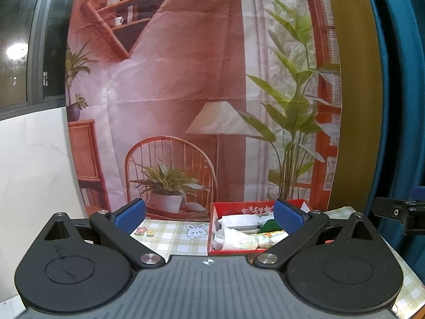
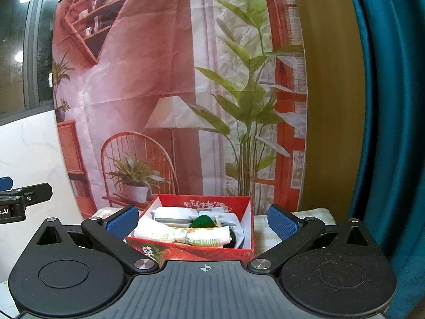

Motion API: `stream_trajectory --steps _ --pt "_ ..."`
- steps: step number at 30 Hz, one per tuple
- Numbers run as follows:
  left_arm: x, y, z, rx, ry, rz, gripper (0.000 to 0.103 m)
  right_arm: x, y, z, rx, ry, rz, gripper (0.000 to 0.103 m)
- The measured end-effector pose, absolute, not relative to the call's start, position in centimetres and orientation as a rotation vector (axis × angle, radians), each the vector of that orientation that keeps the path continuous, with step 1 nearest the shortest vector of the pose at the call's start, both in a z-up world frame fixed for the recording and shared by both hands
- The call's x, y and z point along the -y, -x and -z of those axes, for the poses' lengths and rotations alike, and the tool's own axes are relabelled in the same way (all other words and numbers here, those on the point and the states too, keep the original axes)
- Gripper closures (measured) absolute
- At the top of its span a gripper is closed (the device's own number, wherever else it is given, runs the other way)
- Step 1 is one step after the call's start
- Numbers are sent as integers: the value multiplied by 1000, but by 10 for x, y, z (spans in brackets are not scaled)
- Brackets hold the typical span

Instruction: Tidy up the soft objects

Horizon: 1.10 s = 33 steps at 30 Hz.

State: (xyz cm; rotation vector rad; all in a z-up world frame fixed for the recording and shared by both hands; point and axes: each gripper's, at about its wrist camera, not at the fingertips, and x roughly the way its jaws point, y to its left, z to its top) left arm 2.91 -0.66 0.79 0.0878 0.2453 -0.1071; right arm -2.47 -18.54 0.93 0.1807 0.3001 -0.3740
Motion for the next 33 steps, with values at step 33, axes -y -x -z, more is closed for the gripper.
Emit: stream_trajectory --steps 33 --pt "4 -25 -5 -253 -80 120 0 180 23 -13 -306 -185 355 0"
